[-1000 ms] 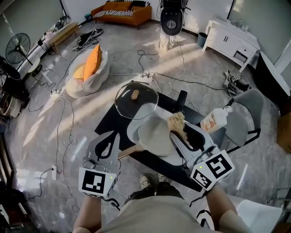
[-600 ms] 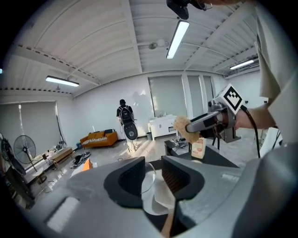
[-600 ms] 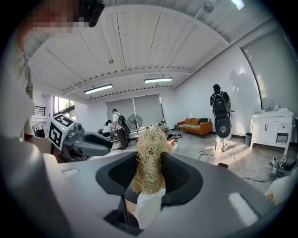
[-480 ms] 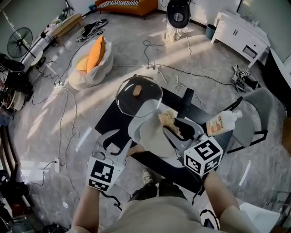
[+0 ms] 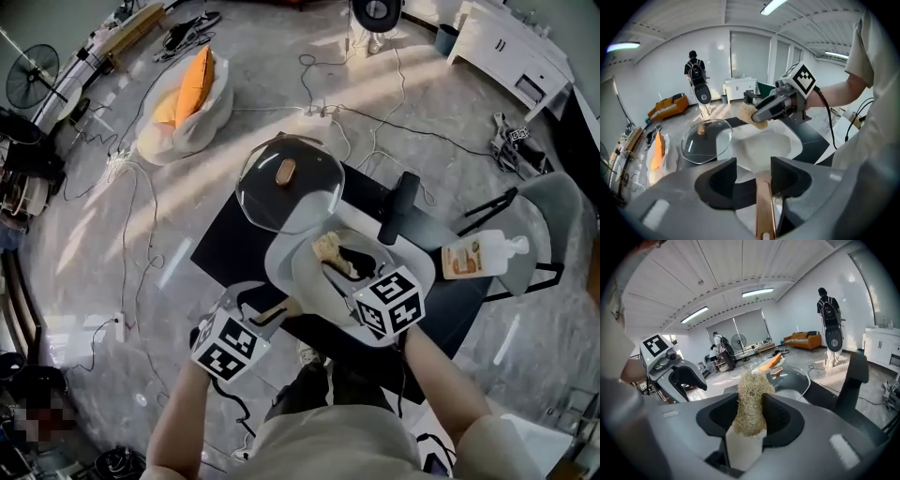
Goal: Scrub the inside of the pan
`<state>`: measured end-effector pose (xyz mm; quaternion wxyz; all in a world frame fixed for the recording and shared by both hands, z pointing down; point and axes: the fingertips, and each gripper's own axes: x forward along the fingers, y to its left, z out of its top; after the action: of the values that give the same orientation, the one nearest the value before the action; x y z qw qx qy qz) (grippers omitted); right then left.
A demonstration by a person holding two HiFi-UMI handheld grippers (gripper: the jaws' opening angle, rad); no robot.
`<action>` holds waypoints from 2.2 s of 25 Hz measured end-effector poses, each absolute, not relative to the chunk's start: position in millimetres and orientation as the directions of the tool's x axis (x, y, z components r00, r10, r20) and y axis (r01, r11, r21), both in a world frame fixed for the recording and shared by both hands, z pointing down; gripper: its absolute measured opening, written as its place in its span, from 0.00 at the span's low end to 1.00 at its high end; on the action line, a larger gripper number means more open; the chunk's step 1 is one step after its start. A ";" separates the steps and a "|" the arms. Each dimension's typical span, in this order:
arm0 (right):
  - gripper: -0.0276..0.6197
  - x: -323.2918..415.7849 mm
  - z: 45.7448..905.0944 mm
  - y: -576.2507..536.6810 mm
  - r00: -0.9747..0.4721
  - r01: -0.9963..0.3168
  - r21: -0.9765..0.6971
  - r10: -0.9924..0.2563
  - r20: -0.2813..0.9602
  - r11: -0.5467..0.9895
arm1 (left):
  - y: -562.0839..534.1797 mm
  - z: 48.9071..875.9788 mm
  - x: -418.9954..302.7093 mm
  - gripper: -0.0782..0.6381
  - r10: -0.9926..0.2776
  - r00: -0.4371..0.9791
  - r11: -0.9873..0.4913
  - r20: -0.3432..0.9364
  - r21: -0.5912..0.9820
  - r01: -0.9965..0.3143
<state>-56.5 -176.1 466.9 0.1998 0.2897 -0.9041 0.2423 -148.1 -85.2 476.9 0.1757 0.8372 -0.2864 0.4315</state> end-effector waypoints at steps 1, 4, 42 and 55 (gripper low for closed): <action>0.30 -60.2 480.9 -175.7 -0.752 -0.615 -0.330 -0.407 0.519 0.716 | -83.5 485.5 -146.8 0.44 -0.301 0.468 -0.777 0.831 0.070 -0.625; 0.30 -70.9 521.3 -170.0 -0.752 -0.592 -0.357 -0.337 0.566 0.723 | -75.4 509.2 -145.3 0.44 -0.214 0.465 -0.787 0.859 0.130 -0.603; 0.30 -68.6 757.4 -207.8 -0.500 -0.605 -0.243 -0.124 0.857 0.759 | -34.9 589.4 -165.0 0.34 0.169 0.351 -0.756 0.921 0.350 -0.553; 0.29 24.9 776.7 -168.5 -0.099 -0.526 -0.095 0.050 0.994 0.845 | -35.4 589.3 -163.1 0.34 0.176 0.341 -0.757 0.923 0.349 -0.552</action>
<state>24.9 -168.5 776.7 0.6498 0.1683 -0.7073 0.2217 -163.1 -35.4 589.3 0.3253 0.7516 -0.1251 0.5601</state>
